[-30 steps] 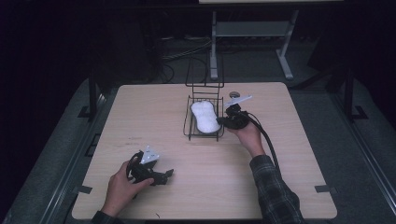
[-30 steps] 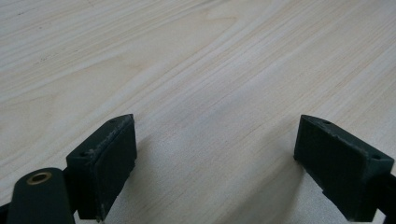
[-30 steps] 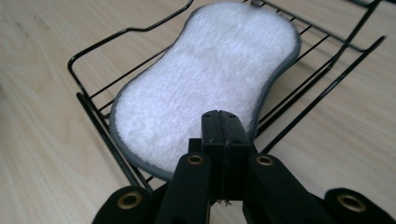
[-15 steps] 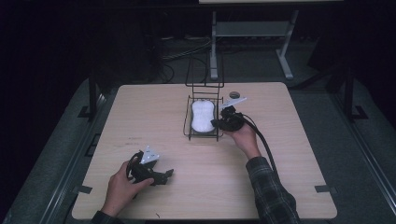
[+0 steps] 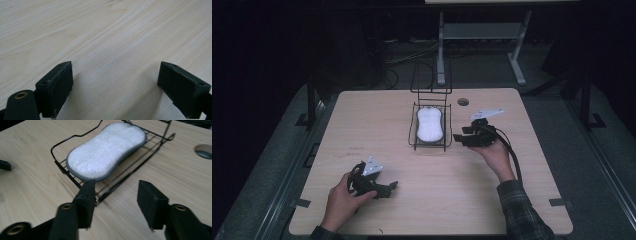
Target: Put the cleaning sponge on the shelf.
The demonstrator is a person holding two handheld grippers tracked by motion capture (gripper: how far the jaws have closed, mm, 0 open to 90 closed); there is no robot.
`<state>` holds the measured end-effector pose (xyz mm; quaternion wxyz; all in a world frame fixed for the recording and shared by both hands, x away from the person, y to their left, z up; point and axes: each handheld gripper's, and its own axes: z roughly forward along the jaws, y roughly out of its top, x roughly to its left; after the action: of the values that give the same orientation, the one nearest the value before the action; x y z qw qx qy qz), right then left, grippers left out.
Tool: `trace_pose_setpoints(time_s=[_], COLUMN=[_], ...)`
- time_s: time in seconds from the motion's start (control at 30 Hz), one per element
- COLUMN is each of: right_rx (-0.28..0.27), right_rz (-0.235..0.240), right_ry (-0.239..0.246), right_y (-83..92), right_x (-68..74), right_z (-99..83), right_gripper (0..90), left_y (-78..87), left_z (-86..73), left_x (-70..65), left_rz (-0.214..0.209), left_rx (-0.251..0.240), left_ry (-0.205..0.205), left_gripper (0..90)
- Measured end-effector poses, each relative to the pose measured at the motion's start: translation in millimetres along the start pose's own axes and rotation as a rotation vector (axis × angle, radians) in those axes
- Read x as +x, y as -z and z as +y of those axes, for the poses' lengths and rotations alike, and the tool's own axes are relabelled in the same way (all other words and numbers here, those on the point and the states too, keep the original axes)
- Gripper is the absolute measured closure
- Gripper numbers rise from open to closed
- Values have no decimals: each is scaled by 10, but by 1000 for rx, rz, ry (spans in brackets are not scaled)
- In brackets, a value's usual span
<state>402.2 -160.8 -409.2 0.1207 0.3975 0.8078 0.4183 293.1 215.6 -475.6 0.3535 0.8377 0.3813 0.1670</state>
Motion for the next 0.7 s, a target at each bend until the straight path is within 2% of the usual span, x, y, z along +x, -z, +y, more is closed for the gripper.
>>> trace_pose_setpoints(time_s=[0.13,0.27,0.7], right_rx=[-4,1,-10], right_rz=[-44,-53,-102], right_ry=[-12,-30,-51], right_y=[126,202,537], right_x=[-13,-18,9], right_z=[-158,-299,-812], right_gripper=[371,326,290], left_y=[-3,-3,-2], left_z=[-2,-2,-2], left_x=[-1,-1,0], left_rz=[1,1,1], left_rx=[-4,-4,-3], left_ry=[1,1,-1], left_gripper=[123,123,123])
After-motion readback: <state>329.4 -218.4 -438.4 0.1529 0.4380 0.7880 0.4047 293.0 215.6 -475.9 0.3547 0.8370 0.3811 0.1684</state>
